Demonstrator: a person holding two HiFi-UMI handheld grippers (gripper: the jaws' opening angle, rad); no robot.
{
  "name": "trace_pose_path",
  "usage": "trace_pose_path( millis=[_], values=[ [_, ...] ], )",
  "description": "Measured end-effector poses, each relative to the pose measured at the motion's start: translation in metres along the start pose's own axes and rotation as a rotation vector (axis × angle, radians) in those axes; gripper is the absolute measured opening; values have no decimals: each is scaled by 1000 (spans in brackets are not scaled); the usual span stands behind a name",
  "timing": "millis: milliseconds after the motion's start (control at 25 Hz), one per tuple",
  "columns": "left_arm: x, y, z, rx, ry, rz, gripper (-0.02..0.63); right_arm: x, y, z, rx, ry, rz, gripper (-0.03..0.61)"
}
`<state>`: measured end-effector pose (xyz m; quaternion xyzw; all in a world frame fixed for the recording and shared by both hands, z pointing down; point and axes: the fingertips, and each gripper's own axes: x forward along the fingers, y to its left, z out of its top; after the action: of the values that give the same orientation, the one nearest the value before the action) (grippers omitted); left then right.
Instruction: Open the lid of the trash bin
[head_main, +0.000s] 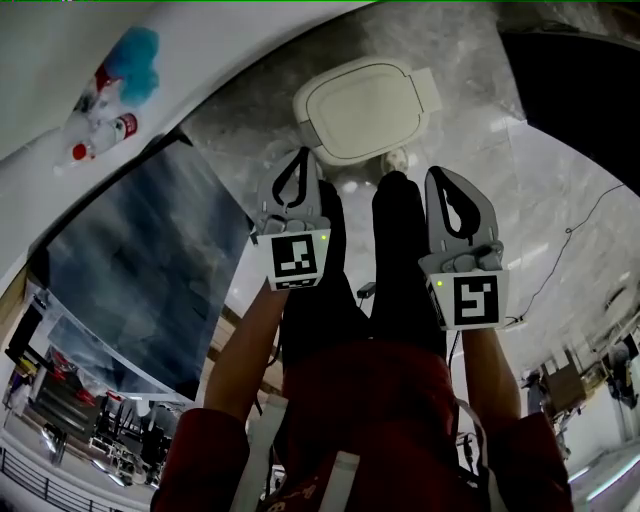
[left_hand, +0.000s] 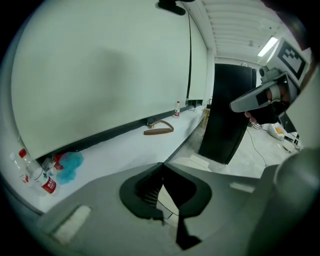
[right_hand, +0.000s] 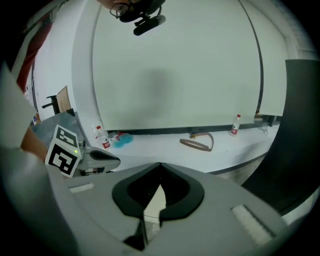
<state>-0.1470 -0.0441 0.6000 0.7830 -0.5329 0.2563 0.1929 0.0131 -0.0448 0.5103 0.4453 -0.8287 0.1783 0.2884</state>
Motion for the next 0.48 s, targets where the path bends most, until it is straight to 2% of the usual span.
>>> trace_pose_path(
  millis=[120,320,480],
  values=[
    [18,1,-29,-2,46,-1,5,15,1,-10,19,6,-4,2],
    [39,0,-80,-53,133,3,5,25,-6,-39,-4,40,-9,2],
    [55,-5,-106,10,175,-3,5,30,-9,-52,-14,70,-1,2]
  ],
)
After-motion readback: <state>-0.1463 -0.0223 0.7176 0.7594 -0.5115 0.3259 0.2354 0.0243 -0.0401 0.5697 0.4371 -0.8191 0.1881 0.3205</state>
